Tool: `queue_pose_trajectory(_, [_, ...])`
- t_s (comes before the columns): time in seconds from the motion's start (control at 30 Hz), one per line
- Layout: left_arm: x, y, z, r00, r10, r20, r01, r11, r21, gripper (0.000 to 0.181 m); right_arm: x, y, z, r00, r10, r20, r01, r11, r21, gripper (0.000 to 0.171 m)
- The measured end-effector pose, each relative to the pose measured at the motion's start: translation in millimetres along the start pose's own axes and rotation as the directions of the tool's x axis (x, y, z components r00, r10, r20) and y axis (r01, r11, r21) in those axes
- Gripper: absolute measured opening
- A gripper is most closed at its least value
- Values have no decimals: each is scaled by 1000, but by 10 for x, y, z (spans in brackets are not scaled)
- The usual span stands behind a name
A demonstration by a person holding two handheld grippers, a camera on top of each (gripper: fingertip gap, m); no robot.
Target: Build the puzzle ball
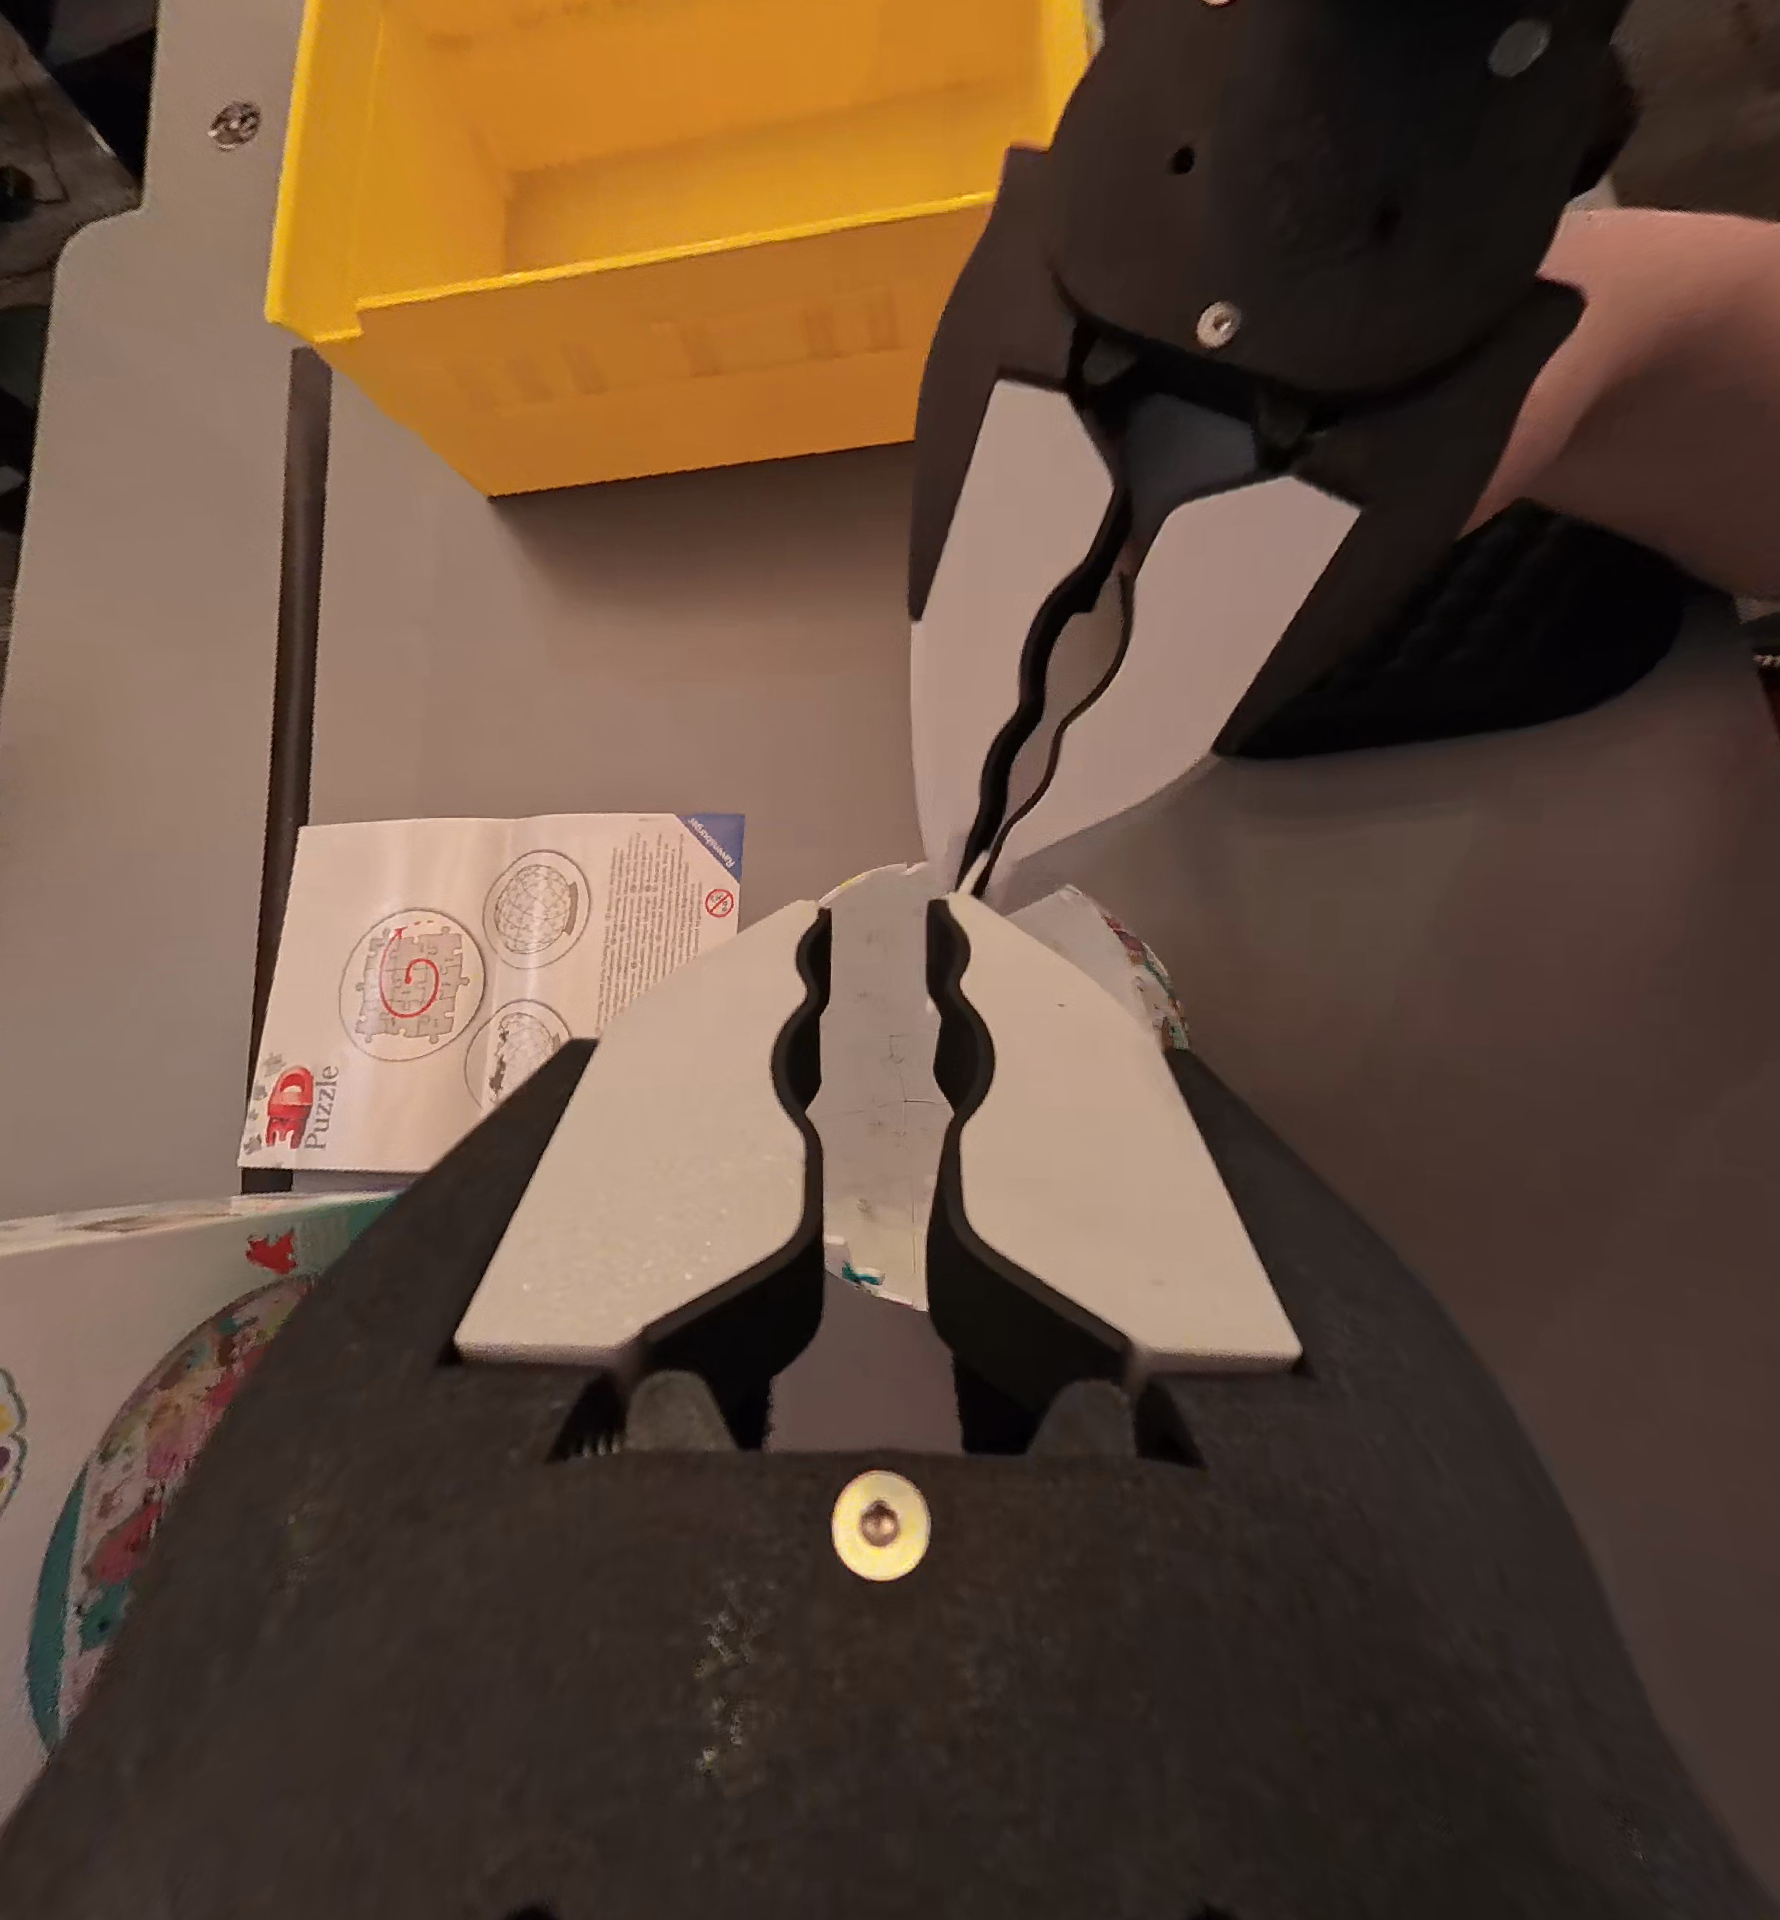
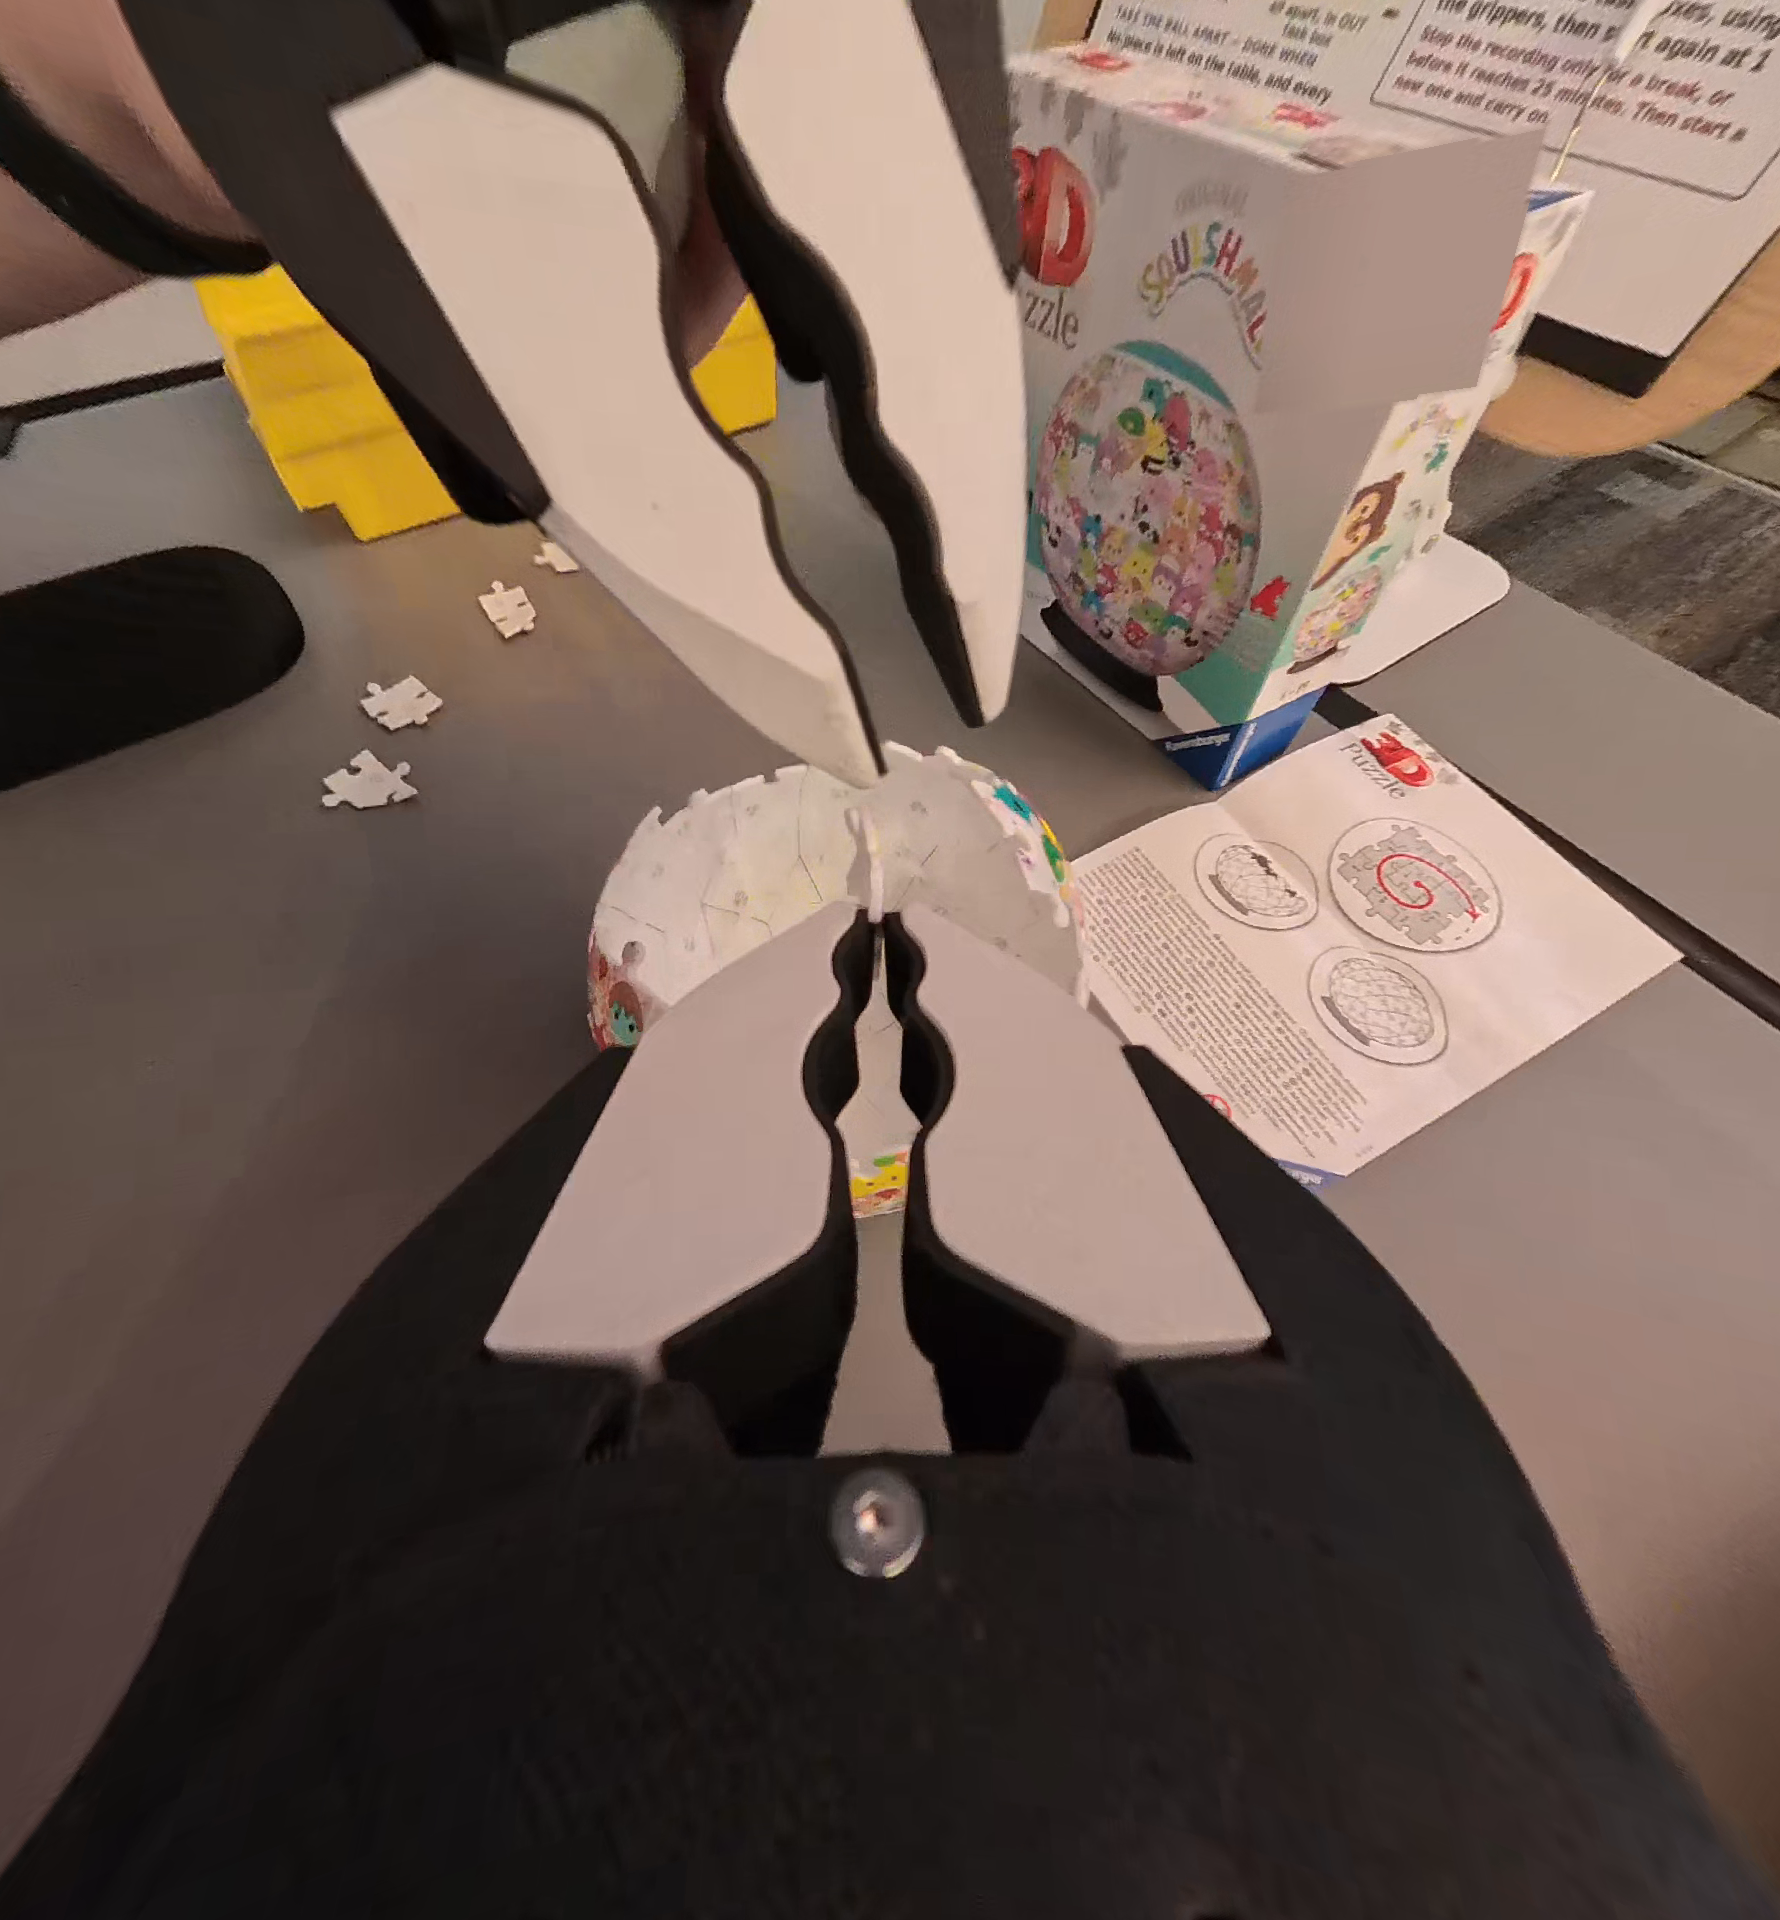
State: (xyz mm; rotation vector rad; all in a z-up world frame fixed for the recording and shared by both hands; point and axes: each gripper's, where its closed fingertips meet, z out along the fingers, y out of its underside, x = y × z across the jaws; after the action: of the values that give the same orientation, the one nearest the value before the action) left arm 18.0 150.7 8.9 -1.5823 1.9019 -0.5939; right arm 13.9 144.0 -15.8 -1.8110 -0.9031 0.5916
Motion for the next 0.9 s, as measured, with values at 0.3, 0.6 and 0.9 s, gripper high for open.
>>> queue_pose_trajectory(0.3, [76, 151, 144, 994, 34, -102, -52, 984, -173, 6, -2, 90, 2, 999, -37, -17, 36, 997, -67, 3])
queue_pose_trajectory(0.6, [146, 203, 179, 978, 82, -193, -127, 965, -231, 6, -2, 48, -67, 999, -40, -6, 40, 999, -37, 3])
queue_pose_trajectory(0.9, [191, 223, 257, 975, 146, -170, -183, 957, -225, 2, 3, 74, -50, 996, -86, -28, 85, 996, -41, 3])
